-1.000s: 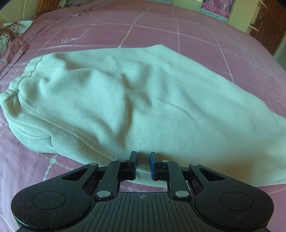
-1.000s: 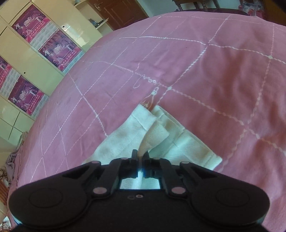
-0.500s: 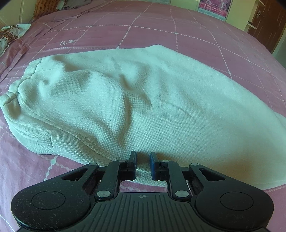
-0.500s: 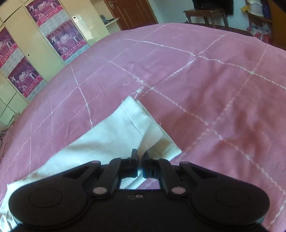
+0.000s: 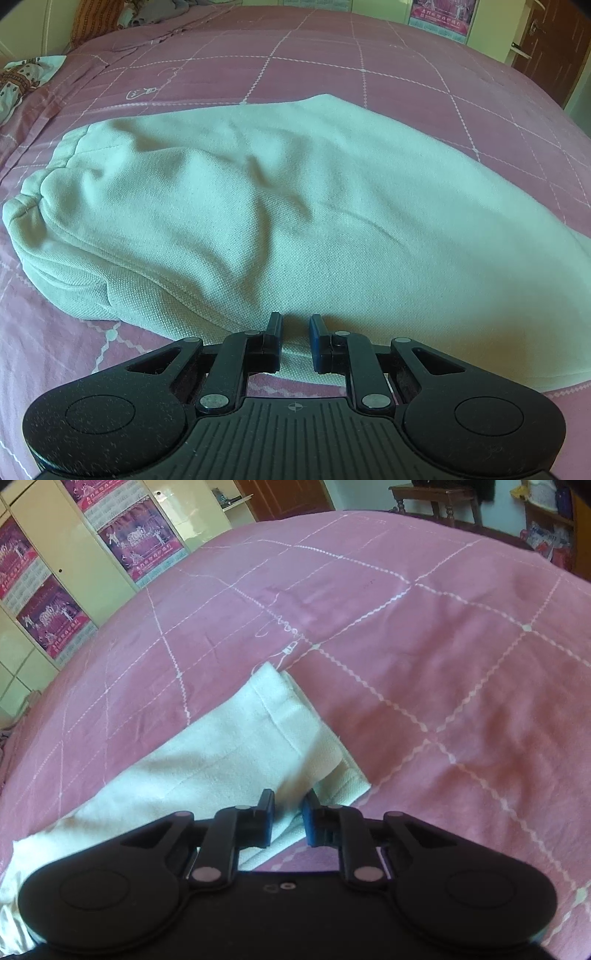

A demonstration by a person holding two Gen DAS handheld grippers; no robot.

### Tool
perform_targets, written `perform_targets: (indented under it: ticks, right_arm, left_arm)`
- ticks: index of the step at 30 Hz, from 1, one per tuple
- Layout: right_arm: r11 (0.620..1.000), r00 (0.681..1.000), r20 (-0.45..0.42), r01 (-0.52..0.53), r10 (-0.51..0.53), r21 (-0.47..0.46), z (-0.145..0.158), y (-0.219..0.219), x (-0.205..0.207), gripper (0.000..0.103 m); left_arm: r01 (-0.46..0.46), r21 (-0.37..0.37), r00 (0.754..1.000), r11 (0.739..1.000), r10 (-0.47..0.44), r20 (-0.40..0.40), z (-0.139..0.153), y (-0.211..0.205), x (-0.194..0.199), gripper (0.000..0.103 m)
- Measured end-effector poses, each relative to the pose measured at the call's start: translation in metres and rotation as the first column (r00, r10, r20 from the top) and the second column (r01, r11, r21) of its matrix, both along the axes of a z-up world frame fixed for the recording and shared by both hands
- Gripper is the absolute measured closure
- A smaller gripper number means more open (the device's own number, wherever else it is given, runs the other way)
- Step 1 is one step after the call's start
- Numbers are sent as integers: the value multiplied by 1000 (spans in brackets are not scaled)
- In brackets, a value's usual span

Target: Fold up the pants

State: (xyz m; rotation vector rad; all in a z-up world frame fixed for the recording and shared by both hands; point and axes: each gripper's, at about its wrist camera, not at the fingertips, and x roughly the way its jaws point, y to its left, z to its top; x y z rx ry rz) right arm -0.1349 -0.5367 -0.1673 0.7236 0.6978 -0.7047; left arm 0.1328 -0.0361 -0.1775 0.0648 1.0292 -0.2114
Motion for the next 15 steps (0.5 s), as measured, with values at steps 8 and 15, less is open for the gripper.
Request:
perform_targets:
  ticks: [8, 15]
  right_arm:
    - [994, 995, 11, 104, -104, 24, 0, -8, -21, 35]
    - [973, 972, 143, 161, -185, 167, -20, -20, -37, 50]
  left_arm:
    - [3, 5, 1000, 1000, -4, 2, 0, 0, 0, 87]
    - [7, 13, 1000, 1000, -7, 2, 0, -2, 1, 87]
